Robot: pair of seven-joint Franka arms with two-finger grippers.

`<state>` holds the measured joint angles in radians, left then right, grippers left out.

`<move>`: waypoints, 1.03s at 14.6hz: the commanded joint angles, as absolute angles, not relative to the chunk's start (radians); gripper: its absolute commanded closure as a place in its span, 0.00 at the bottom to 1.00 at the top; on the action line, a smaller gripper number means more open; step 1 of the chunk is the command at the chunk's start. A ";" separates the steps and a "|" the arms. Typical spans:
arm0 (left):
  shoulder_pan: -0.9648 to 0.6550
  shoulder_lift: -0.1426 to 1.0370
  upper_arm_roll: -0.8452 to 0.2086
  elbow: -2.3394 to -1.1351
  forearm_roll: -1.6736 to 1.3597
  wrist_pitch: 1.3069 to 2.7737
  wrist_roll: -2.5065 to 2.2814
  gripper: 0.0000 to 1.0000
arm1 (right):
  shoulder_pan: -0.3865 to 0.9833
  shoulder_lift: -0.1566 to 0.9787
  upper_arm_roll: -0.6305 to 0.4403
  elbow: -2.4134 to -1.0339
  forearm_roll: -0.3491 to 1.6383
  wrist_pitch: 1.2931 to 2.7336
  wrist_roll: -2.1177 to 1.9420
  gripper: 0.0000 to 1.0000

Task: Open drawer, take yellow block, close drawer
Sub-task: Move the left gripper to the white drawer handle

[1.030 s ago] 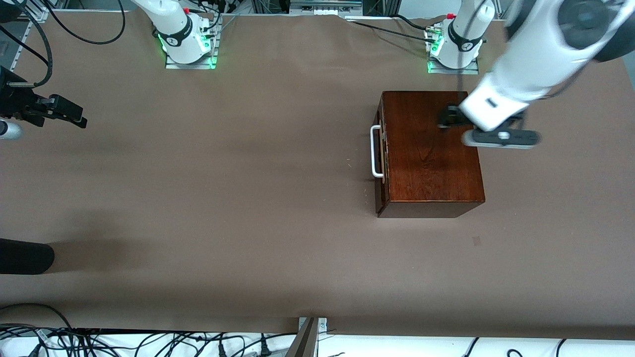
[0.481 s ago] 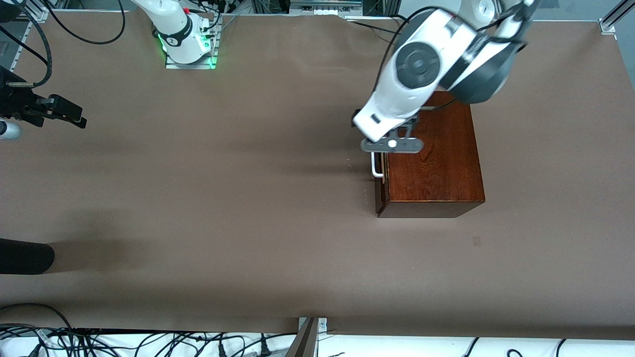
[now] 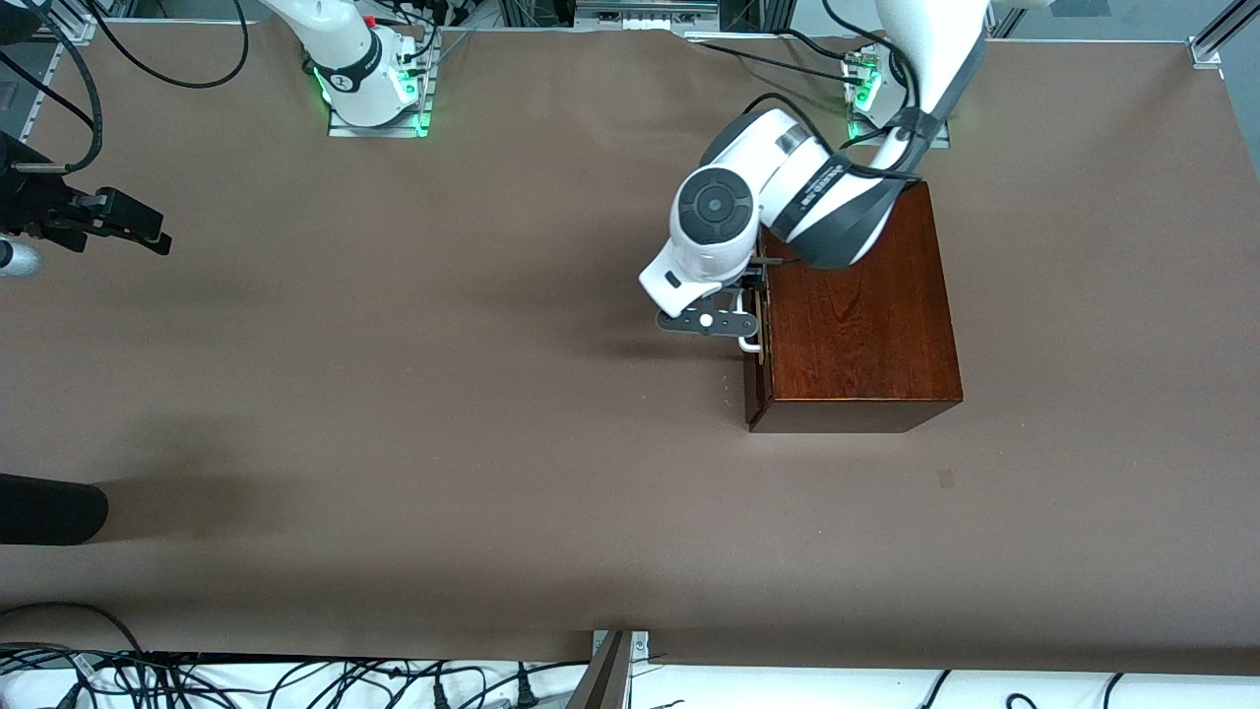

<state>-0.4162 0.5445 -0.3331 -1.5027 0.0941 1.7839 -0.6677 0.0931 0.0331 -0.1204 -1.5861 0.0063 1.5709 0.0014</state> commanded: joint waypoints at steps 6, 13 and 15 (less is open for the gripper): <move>-0.465 0.575 -0.321 -1.485 0.193 1.750 -0.693 0.00 | 0.084 0.029 -0.117 -1.577 0.011 1.568 0.008 0.00; -0.456 0.606 -0.318 -1.505 0.193 1.749 -0.735 0.00 | 0.084 0.029 -0.117 -1.577 0.012 1.568 0.008 0.00; -0.453 0.606 -0.316 -1.505 0.193 1.749 -0.735 0.00 | 0.084 0.029 -0.117 -1.577 0.011 1.566 0.008 0.00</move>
<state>-0.4513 0.6056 -0.3167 -1.5062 0.1639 1.7619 -0.7170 0.0931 0.0331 -0.1205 -1.5856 0.0063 1.5709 0.0014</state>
